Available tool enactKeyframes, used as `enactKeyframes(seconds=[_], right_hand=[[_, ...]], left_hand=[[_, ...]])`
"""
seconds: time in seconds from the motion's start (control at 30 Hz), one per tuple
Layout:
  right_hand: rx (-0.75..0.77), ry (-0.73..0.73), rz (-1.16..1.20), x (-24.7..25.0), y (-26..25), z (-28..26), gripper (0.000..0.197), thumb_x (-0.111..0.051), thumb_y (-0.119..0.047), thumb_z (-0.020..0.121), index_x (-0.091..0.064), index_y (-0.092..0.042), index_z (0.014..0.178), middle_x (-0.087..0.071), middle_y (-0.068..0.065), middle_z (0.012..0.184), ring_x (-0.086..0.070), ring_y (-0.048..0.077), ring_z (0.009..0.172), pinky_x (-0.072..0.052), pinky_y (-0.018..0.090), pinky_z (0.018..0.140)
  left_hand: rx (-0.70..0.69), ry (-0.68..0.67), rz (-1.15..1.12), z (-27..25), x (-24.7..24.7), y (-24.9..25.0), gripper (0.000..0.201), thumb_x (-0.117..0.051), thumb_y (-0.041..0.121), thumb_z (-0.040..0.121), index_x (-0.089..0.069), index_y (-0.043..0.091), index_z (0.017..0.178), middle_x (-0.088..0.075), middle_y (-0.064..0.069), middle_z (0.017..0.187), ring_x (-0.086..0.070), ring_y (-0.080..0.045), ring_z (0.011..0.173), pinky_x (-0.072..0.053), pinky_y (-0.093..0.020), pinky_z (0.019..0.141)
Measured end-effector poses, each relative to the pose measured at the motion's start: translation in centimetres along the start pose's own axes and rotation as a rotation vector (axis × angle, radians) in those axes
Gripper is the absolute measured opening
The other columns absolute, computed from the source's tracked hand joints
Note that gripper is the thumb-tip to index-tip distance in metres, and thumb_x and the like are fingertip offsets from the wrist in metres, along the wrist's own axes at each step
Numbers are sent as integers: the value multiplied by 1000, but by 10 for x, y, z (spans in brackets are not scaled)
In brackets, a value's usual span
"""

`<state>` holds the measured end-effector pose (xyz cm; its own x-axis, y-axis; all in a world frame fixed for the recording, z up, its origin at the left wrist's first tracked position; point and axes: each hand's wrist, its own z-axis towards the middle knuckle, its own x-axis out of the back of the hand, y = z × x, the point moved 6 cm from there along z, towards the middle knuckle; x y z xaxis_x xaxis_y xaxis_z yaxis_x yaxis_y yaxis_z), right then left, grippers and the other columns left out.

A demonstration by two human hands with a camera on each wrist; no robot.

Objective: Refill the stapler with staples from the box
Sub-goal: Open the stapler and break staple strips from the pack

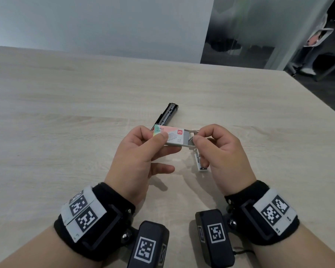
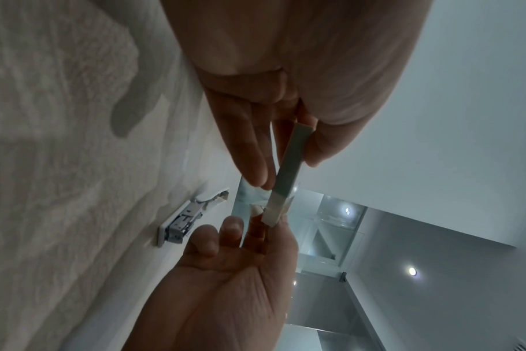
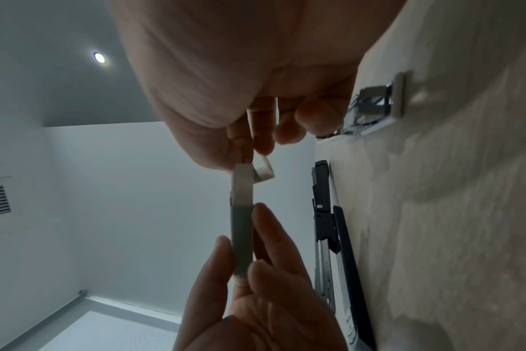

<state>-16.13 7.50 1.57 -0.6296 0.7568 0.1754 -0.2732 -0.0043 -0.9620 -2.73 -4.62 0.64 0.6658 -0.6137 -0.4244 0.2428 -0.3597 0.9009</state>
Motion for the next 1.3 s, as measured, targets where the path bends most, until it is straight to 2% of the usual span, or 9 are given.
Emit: enactKeyframes(seconds=[0.1, 0.2, 0.4, 0.57, 0.7, 0.83, 0.9, 1.1, 1.3], right_hand=[[-5, 20, 65, 1, -1, 0, 13, -65, -23, 87, -67, -23, 74, -57, 7, 60, -49, 24, 51, -44, 40, 52], [-30, 42, 159, 4, 1, 2, 16, -64, -20, 85, -70, -24, 71, -69, 19, 77, -55, 28, 58, -46, 41, 55], [-42, 44, 208, 6, 4, 5, 21, -62, -1, 93, -64, -12, 75, -75, 9, 77, -63, 22, 62, -52, 34, 52], [-47, 37, 238, 5, 5, 5, 21, -61, 6, 92, -66, -13, 86, -70, 7, 75, -63, 20, 59, -53, 32, 50], [-56, 6, 229, 2, 6, 5, 27, -57, 6, 93, -70, -16, 84, -64, 10, 77, -61, 20, 58, -52, 34, 51], [-107, -48, 226, -3, 8, 4, 25, -59, -4, 90, -72, -22, 79, -65, 2, 72, -60, 17, 54, -49, 29, 45], [-173, -76, 260, -7, 10, 3, 23, -59, -6, 95, -71, -19, 81, -66, 1, 72, -60, 17, 53, -48, 28, 42], [-266, -154, 312, -17, 14, -1, 16, -61, -17, 100, -69, -14, 86, -67, 12, 72, -57, 17, 49, -43, 23, 38], [-296, -156, 379, -18, 18, 0, 19, -62, -8, 98, -64, -14, 80, -67, 8, 67, -57, 15, 47, -48, 24, 40]], left_hand=[[-8, 15, -10, 1, 2, 1, 29, -64, 11, 97, -46, 18, 74, -81, -16, 96, -79, -26, 83, -54, -27, 40], [-15, 31, -17, 1, 3, 3, 29, -64, 12, 97, -47, 18, 74, -81, -13, 93, -79, -24, 82, -54, -26, 40], [-14, 53, -25, 3, 5, 5, 29, -63, 13, 98, -48, 17, 73, -81, -14, 94, -79, -25, 82, -54, -27, 40], [-8, 51, -18, 3, 6, 4, 28, -63, 13, 98, -48, 17, 74, -81, -14, 95, -79, -25, 82, -54, -27, 40], [-9, 45, -19, 3, 6, 4, 28, -62, 13, 98, -47, 17, 75, -81, -15, 97, -79, -26, 84, -55, -27, 41], [-16, 32, -18, 3, 5, 3, 29, -63, 13, 98, -47, 18, 74, -81, -16, 98, -79, -26, 84, -55, -27, 40], [-24, 19, -8, 3, 4, 3, 29, -63, 12, 97, -47, 18, 74, -81, -15, 97, -79, -26, 83, -55, -27, 40], [-26, -34, 39, -1, -2, 1, 29, -63, 9, 97, -46, 16, 75, -81, -17, 96, -79, -25, 82, -55, -27, 41], [-12, -30, 43, -1, -1, 0, 28, -63, 10, 97, -46, 16, 75, -81, -16, 97, -79, -25, 82, -55, -27, 42]])
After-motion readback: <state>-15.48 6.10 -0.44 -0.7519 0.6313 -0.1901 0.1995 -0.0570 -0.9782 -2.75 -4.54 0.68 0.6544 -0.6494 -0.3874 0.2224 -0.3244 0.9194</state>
